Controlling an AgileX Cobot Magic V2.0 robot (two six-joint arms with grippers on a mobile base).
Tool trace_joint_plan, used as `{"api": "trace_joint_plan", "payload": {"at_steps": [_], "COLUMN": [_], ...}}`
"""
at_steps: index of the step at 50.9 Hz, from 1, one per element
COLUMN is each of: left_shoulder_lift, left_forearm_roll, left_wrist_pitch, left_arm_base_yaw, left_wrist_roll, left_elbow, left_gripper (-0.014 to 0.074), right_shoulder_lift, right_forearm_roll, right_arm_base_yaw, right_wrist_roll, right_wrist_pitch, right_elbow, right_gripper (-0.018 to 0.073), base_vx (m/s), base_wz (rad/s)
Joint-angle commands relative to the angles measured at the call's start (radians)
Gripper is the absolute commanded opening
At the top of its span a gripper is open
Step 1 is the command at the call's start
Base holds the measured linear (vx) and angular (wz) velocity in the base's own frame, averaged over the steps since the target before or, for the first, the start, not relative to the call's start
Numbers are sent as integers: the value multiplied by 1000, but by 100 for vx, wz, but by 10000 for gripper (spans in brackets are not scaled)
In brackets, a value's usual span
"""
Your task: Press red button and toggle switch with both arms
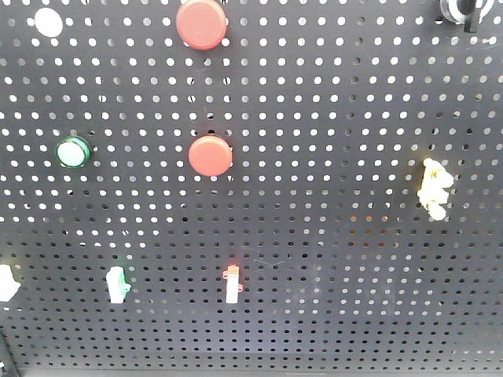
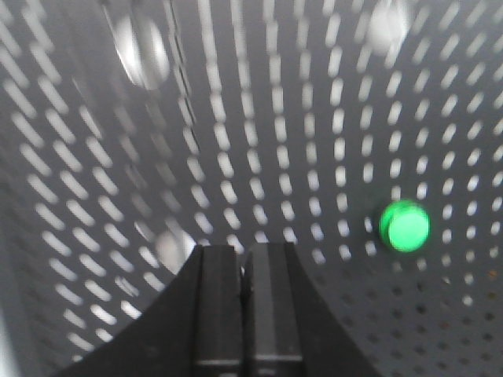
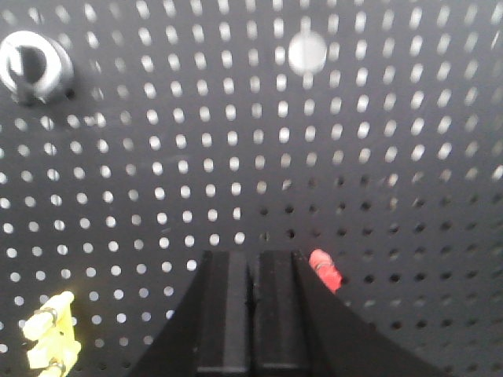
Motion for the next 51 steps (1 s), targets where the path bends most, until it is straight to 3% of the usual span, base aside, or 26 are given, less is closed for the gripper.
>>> {"api": "trace_joint_plan", "payload": {"at_steps": [1,6,11,15,22,26,35,36,51], "left_shoulder_lift": [2,20,55,100,216,294,441,508,540], "left_forearm_roll": [-38,-44,-75,-143,-329,-383,-397,-397,-388], "left_wrist_pitch": [-57,-6,58,113,148,150,150,151,105], "left_arm_base_yaw": [-11,-59,-139,-218,-366,-427,-493,-504,-504], "left_wrist_roll": [1,9,74,188,429,512,529,529,529], "left_elbow": [-49,-94,-166,-225,-330,-398,-564,-669,-742], "left_gripper": [1,1,1,1,1,1,1,1,1], "right_shoulder_lift": [6,6,6,6,6,6,6,6,6], "right_forearm_roll": [40,48,48,46,46,46,45,44,20], "right_arm_base_yaw": [-1,-1,-1,-1,-1,-1,-1,-1,-2], "right_wrist_roll": [-1,-1,-1,-1,-1,-1,-2,-6,-7], "right_wrist_pitch": [-91,-92,-94,-95,-96,-96,-96,-96,-94], "right_elbow": [-36,-36,-36,-36,-36,-36,-36,-36,-36], "right_gripper": [-3,-3,-3,-3,-3,-3,-3,-3,-3], "base_vx": [0,0,0,0,0,0,0,0,0], "base_wz": [0,0,0,0,0,0,0,0,0]}}
